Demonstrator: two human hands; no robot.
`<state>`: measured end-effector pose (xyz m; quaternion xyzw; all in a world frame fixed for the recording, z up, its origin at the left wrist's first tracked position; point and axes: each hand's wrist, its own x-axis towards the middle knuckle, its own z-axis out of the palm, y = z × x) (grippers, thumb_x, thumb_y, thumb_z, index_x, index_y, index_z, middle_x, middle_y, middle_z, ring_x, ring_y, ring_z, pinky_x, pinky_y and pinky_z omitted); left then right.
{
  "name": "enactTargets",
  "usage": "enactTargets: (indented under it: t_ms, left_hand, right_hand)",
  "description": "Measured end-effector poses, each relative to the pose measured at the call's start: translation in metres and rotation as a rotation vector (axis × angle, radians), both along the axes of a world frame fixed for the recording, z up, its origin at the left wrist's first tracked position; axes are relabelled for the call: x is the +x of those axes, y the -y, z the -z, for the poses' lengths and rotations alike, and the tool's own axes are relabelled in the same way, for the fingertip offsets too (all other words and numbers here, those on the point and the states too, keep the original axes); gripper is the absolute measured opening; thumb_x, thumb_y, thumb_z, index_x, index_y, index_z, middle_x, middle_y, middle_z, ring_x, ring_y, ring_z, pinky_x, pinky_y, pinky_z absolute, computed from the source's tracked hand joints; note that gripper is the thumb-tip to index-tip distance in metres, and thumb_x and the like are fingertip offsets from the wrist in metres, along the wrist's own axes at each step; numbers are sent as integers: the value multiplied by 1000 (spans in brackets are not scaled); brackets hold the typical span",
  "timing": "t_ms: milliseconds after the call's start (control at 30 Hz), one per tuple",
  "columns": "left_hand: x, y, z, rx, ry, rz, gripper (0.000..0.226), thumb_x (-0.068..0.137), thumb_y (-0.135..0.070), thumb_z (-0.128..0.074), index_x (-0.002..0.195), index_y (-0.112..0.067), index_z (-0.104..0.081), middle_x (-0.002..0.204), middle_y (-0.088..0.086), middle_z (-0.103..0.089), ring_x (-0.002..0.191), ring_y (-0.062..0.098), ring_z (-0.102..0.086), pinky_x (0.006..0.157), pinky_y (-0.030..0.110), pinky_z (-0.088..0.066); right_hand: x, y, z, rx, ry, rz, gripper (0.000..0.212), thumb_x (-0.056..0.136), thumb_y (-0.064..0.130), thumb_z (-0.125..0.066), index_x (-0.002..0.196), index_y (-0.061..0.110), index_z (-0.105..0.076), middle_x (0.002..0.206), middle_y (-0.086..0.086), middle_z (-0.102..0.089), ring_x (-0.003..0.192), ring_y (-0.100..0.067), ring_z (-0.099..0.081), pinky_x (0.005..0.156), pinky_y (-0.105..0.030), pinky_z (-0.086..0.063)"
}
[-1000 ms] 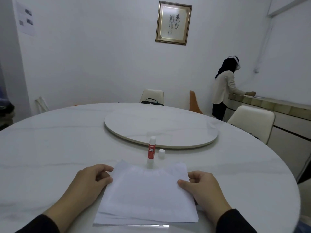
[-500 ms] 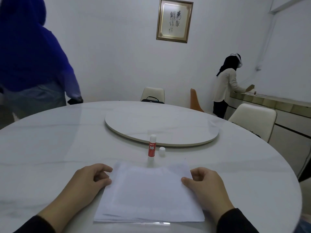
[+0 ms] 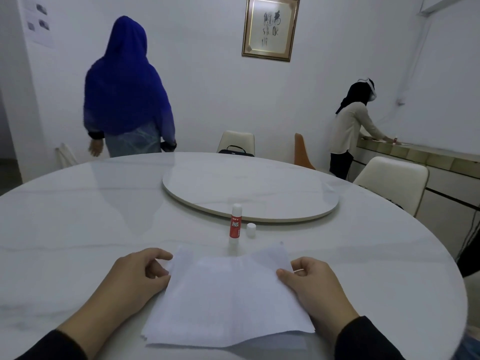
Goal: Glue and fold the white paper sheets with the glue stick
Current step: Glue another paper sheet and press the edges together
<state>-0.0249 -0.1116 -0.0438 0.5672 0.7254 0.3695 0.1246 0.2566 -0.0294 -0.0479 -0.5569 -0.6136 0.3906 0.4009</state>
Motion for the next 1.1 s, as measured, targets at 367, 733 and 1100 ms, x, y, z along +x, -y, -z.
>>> enactTargets:
  t_ms: [367,733,1100]
  left_hand:
    - [0,1,0,0,36,-26,12,83,-26,-65,88,-34,-72,78,-18,-72,79,-6,-62,64,10,-40]
    - [2,1,-1,-37,22,-61,19,71,-26,-78,89,-25,-71,77,-12,-68,75,1,-61,61,8,-37]
    - [3,2,-2,-62,37,-52,26,69,-23,-80,90,-28,-67,79,-11,-68,73,6,-62,61,10,-39]
  right_hand:
    - [-8,4,-5,-9,125,39,13,81,21,-63,79,9,-62,81,-7,-70,78,-24,-68,72,-36,-55]
    - [-15,9,-9,31,225,43,19,81,26,-60,81,7,-60,83,-5,-69,80,-21,-65,69,-32,-51]
    - [-18,12,-8,163,327,74,21,78,28,-62,78,9,-54,73,-2,-61,64,-16,-53,56,-27,-42]
